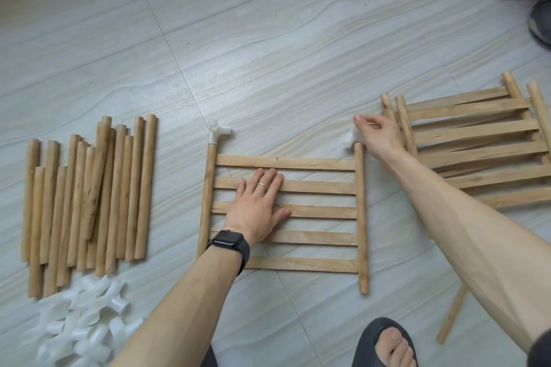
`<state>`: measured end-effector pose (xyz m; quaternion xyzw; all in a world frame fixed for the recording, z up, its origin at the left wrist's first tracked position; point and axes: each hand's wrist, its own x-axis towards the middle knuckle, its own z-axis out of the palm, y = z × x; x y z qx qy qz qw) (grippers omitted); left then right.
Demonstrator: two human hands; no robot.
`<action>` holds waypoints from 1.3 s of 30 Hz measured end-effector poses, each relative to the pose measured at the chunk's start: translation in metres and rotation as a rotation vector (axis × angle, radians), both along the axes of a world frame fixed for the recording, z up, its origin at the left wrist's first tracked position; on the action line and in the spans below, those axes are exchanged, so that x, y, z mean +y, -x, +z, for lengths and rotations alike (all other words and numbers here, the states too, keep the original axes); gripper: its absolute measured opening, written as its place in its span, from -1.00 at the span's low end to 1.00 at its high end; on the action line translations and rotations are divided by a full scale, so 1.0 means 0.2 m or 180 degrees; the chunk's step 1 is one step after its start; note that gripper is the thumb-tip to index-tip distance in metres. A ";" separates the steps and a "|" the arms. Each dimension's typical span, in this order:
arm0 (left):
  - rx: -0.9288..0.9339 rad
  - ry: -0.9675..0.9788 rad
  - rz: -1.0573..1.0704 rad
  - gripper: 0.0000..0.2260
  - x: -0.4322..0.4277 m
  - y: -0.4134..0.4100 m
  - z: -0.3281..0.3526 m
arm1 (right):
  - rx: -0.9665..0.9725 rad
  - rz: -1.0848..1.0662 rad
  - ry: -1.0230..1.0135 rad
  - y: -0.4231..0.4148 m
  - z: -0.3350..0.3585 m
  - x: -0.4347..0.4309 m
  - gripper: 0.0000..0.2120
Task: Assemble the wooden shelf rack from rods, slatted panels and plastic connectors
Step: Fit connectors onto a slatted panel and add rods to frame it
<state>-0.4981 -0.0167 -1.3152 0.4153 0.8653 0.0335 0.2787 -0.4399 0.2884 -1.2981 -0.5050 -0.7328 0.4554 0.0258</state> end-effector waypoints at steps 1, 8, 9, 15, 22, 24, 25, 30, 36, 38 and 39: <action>0.0004 0.0000 0.0003 -0.32 0.00 0.00 0.00 | -0.0114 0.0189 -0.0170 -0.01 0.00 -0.01 -0.72; 0.0023 0.0020 -0.0014 -0.32 0.00 0.00 -0.01 | -0.0483 0.1602 -0.1091 -0.09 0.01 -0.01 -0.62; 0.0027 0.0029 -0.0020 -0.32 0.00 0.00 -0.01 | -0.0515 0.1816 -0.1140 -0.10 0.02 0.00 -0.62; 0.0037 0.0039 -0.0015 -0.32 0.00 0.00 0.00 | -0.0268 0.0724 -0.0995 -0.07 0.06 0.04 -0.73; 0.0017 0.0037 -0.0007 -0.32 0.00 0.00 0.00 | -0.0379 0.0578 -0.0860 -0.06 0.05 0.01 -0.76; 0.0010 0.0042 -0.0010 -0.32 0.00 0.00 0.00 | -0.0274 0.0588 -0.0857 -0.06 0.05 0.00 -0.78; 0.0003 0.0042 -0.0009 -0.32 0.00 0.00 0.00 | -0.0261 0.0642 -0.0875 -0.06 0.05 0.00 -0.78; -0.0015 0.0047 0.0000 -0.32 0.00 0.00 0.00 | -0.0518 0.1075 -0.1155 -0.08 0.05 -0.02 -0.68; 0.0007 0.0132 0.0004 -0.32 0.01 -0.01 0.01 | -0.0873 0.1175 -0.1169 -0.09 0.09 0.02 -0.75; 0.0011 0.0185 0.0013 -0.32 0.02 -0.01 0.02 | -0.0933 0.1226 -0.1224 -0.07 0.09 0.01 -0.76; 0.0012 0.0210 0.0015 -0.32 0.02 -0.02 0.03 | -0.0970 0.1221 -0.1242 -0.07 0.09 0.00 -0.76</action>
